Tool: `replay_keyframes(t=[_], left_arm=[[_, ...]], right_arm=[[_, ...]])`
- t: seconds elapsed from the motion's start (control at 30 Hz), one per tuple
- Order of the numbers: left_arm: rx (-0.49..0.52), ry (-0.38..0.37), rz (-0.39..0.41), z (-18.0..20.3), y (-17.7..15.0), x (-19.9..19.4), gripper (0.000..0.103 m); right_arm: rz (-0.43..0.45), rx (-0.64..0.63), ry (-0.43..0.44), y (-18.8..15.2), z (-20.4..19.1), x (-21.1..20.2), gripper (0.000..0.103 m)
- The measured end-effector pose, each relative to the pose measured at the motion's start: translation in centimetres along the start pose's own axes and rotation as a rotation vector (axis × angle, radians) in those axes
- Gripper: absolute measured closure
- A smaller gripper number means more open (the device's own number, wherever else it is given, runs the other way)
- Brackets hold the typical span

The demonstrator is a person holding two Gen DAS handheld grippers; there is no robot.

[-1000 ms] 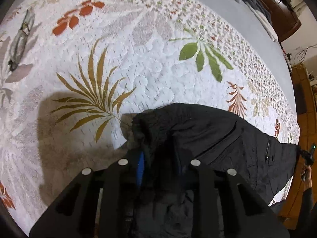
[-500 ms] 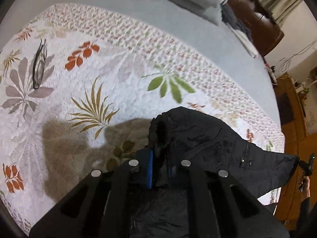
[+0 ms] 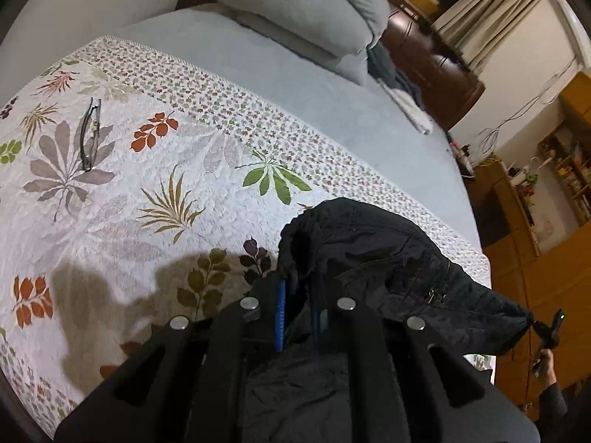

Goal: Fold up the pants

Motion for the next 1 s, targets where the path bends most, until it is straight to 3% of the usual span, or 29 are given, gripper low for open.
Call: replay_keyframes(t=[0.37,0.73,1.0], left_arm=[[-0.018,-0.037,0.044,-1.6,-5.4,-4.6,0.094],[-0.020,-0.020,0.025,-4.6,-12.3,-6.7,0.094],[-0.061,0.026,-0.002,-7.8,-16.8,-6.5,0.084]], right_arm=[[0.069,0.070,0.019,-9.7,1.5,-4.6,0.096],[0.089,0.156,-0.008,-20.5,2.7,-6.9,0.095],[0.099,0.241,-0.019,-26.8,3.6,-6.9,0.092]])
Point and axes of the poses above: each gripper's, at about its wrist camera, not at the fingertips, and x roughly the way its jaws point, z to its right, y to its top, the point moved 3 cm from there along x, roughly the way its jaws point, and after that the axes turned 9 degrees about -z, right-handed, at the moved point
